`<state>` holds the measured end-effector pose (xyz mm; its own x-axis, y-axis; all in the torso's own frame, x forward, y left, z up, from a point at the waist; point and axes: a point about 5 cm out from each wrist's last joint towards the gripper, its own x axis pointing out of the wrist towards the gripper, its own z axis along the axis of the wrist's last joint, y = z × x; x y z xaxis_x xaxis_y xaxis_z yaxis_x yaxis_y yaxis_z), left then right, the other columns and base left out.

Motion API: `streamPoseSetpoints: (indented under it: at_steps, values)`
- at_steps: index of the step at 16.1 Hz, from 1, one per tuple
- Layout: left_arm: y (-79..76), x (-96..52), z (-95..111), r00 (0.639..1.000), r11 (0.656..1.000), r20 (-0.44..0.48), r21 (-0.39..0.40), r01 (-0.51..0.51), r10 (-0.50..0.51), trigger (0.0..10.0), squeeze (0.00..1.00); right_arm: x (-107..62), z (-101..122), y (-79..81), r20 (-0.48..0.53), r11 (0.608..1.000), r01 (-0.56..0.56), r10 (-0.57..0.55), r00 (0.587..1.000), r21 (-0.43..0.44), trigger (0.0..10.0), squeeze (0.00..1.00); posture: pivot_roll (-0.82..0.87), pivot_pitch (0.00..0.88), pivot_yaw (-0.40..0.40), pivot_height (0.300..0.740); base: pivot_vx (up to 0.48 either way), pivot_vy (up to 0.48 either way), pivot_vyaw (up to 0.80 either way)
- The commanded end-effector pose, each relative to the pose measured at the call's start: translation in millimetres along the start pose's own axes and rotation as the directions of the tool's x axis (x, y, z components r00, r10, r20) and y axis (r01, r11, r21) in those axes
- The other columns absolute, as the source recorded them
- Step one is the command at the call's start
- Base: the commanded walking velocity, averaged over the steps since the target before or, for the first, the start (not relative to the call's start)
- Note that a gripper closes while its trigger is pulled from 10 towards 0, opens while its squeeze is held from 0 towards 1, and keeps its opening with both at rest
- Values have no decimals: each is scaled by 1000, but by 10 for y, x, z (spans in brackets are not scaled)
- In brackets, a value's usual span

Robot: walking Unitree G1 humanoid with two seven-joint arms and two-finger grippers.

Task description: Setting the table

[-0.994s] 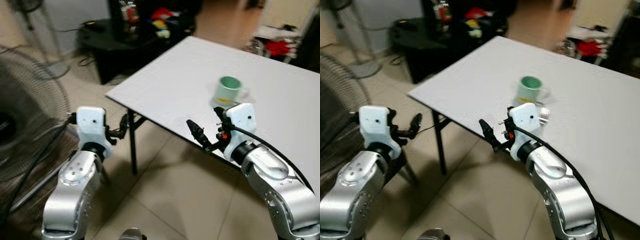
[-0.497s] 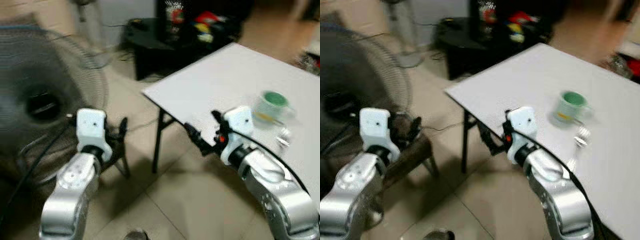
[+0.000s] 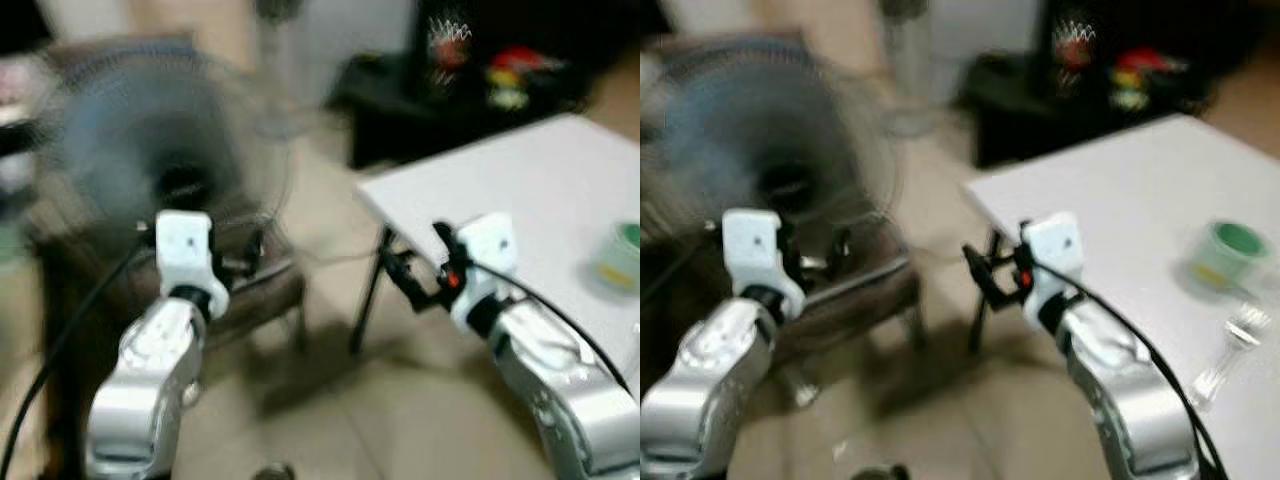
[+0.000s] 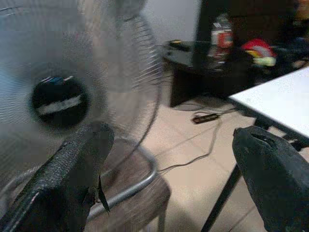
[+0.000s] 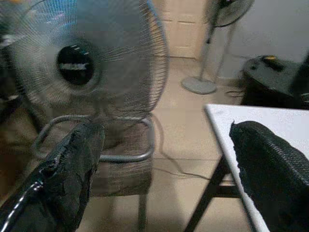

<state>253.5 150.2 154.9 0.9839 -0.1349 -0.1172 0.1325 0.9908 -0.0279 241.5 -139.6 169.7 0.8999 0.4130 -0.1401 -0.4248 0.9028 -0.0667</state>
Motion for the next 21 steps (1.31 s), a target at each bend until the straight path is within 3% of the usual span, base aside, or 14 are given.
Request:
streamPoseSetpoints:
  at_steps: [1,6,8,11,13,16,18,19,20,21]
  values:
    - [-3,14,41,1000,1000,9,23,6,-7,10000,1000,11,17,-4,7,1000,7,-7,1000,-2,10000,1000,55,0,0,740,0,0,800]
    - [24,3,32,1000,1000,4,23,-1,1,10000,1000,31,-16,-24,-1,1000,-4,4,1000,-8,10000,1000,67,0,-4,740,0,0,800]
    - [81,21,83,999,999,24,9,-39,39,10000,1000,53,53,59,20,999,-39,39,999,3,10000,1000,72,0,-1,740,0,0,800]
    - [35,46,83,1000,1000,20,7,-11,11,10000,1000,55,57,-4,29,1000,20,-21,999,24,10000,1000,51,0,0,740,0,0,800]
    - [2,53,34,1000,999,15,38,-13,12,10000,1000,35,26,-56,21,999,35,-35,999,3,10000,1000,42,0,1,740,0,0,800]
    - [27,75,136,998,998,65,50,-25,21,10000,1000,30,98,-81,45,997,63,-65,997,36,10000,1000,36,0,-6,740,0,0,800]
    - [38,83,133,998,994,63,104,-25,18,10000,1000,27,41,-69,26,998,53,-54,998,18,10000,1000,45,0,1,740,0,0,800]
    - [91,68,155,997,992,65,123,-37,29,10000,902,41,69,-43,37,997,61,-62,997,36,10000,1000,49,0,10,740,0,0,800]
    - [132,56,173,997,993,75,110,-43,35,10000,420,44,87,-11,50,996,60,-64,997,67,10000,1000,77,0,13,740,0,0,800]
    - [161,56,166,997,991,72,128,-48,39,10000,0,36,10,18,36,994,56,-59,998,89,10000,1000,94,0,15,740,0,0,800]
